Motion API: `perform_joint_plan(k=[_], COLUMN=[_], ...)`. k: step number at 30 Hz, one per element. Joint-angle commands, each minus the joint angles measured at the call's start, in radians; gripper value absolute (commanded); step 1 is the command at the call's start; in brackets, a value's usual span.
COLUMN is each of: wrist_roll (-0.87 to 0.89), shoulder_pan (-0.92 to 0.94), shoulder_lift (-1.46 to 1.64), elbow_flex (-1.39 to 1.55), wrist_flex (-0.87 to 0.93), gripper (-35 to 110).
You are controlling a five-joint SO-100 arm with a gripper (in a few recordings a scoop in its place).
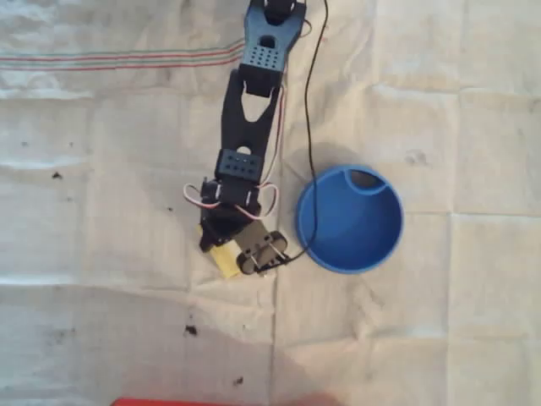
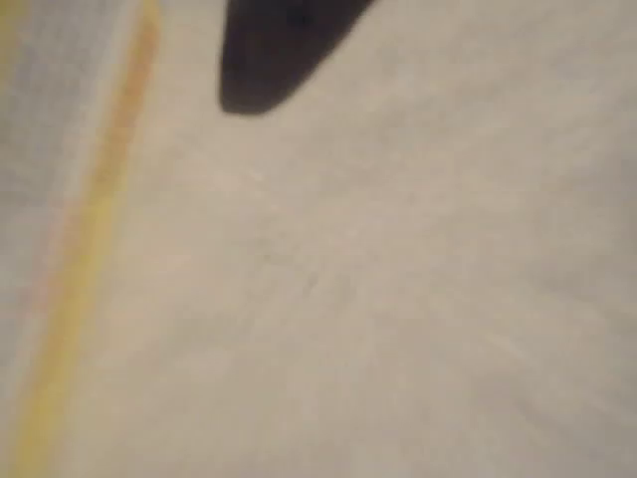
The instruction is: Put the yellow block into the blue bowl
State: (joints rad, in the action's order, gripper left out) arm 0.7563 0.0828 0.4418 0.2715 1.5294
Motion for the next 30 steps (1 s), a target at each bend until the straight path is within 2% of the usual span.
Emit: perform_joint_plan(k=[1, 5, 10, 14, 18, 30], wrist_roll=[0.000, 0.002, -0.006, -0.043, -0.061, -0.124], shoulder_pan=[0.026, 0.034, 0.043, 0.029, 0.032, 0.011], shoulder_lift=[0.029, 0.029, 0.054, 0.101, 0.143, 0.402], elbow_flex=[-0.083, -0.084, -0.086, -0.086, -0.084, -0.084], wrist_flex=[-0.011, -0.011, -0.011, -0.009, -0.012, -0.006], gripper=[25, 22, -2, 4, -1, 0])
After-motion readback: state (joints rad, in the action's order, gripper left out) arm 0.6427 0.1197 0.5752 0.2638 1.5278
